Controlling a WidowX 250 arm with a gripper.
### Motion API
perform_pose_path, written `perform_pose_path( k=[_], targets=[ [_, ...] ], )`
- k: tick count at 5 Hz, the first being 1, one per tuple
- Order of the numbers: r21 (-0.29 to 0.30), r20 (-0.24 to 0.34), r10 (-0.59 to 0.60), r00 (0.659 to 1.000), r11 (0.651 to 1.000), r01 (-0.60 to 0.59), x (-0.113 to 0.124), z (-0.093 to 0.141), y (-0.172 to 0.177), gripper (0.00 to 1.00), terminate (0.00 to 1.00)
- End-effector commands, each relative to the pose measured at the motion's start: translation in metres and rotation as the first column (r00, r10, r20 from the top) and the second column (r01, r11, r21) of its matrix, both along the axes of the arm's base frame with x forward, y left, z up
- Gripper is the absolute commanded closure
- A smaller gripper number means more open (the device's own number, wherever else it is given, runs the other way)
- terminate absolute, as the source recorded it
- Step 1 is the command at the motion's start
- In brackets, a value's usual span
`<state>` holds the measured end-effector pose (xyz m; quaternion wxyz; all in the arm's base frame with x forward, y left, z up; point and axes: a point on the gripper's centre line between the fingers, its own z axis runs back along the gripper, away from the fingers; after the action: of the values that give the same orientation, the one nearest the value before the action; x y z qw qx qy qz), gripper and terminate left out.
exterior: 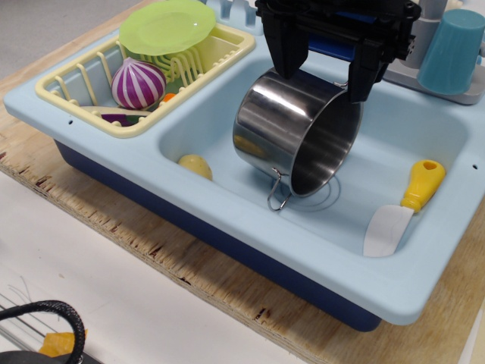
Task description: Flip pot upright which is in sink
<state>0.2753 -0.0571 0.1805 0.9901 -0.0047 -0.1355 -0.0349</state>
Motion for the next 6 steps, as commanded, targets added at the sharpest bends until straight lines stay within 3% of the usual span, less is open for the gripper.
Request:
perform_pose_path(
  k=[1,2,3,4,6],
  targets=[
    [0.000,0.000,0.000,1.000,1.000,0.000,0.000,0.000,0.000,0.00,0.00],
    [0.132,-0.066,0.045,0.997,0.991,-0.036,0.006,-0.005,-0.011,0.00,0.00],
    [0.246,-0.091,0.107,0.990,0.966,-0.082,0.006,-0.009,-0.014,0.00,0.00],
    [0.302,-0.076,0.114,0.991,0.949,-0.087,0.006,-0.014,-0.013,0.00,0.00],
    [0.313,-0.021,0.076,0.997,0.947,-0.065,0.006,-0.018,0.002,0.00,0.00]
  ],
)
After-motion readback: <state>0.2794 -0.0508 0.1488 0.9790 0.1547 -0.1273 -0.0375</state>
